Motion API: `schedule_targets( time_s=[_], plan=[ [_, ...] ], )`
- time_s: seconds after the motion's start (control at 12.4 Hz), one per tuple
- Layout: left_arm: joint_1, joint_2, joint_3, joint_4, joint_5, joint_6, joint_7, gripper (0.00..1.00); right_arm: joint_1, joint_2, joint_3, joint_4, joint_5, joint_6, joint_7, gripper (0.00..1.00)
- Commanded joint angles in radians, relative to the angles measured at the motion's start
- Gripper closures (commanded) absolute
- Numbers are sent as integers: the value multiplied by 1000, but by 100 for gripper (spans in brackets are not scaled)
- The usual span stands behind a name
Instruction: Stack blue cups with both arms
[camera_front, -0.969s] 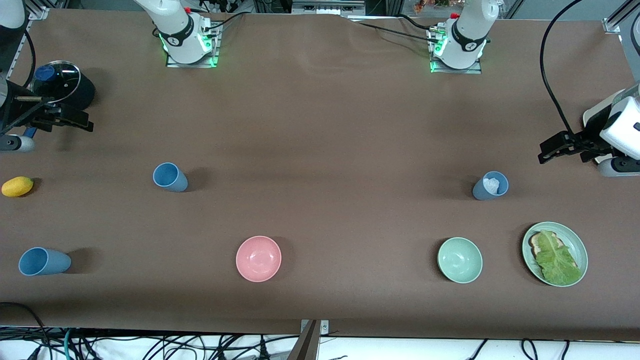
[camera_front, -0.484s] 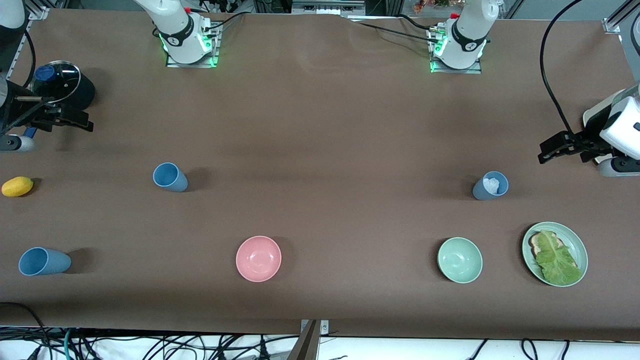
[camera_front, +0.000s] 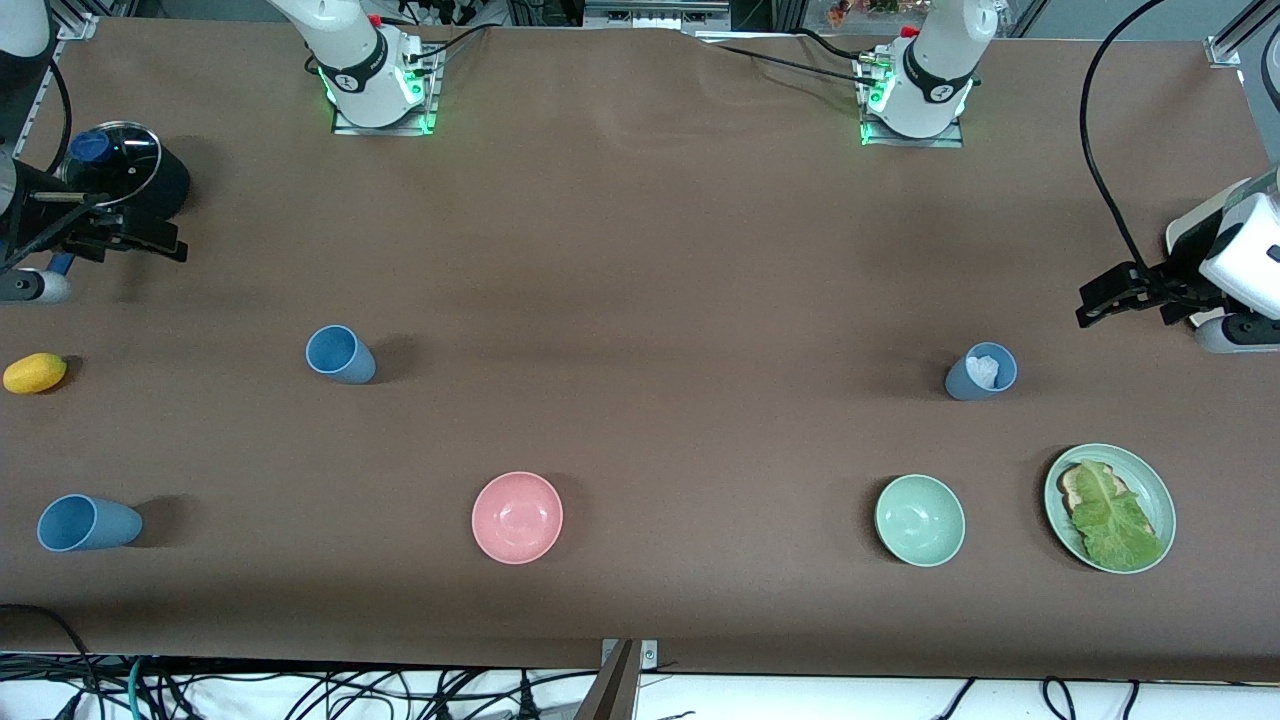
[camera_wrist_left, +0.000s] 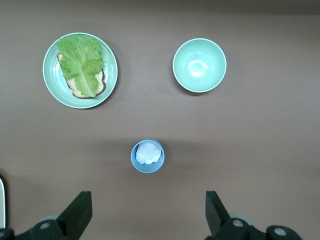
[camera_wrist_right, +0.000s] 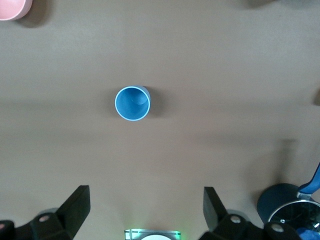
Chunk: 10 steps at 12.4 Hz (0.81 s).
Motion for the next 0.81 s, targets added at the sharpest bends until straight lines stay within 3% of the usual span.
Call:
schedule_targets(
  time_s=[0.0,0.73],
  plan=[
    [0,-6,0,3,-14,-4,-5,0,-12,0,7,15,-1,-24,5,0],
    [-3,-3,-2,3,-14,-4,-5,0,-12,0,7,15,-1,-16,6,0]
  ],
)
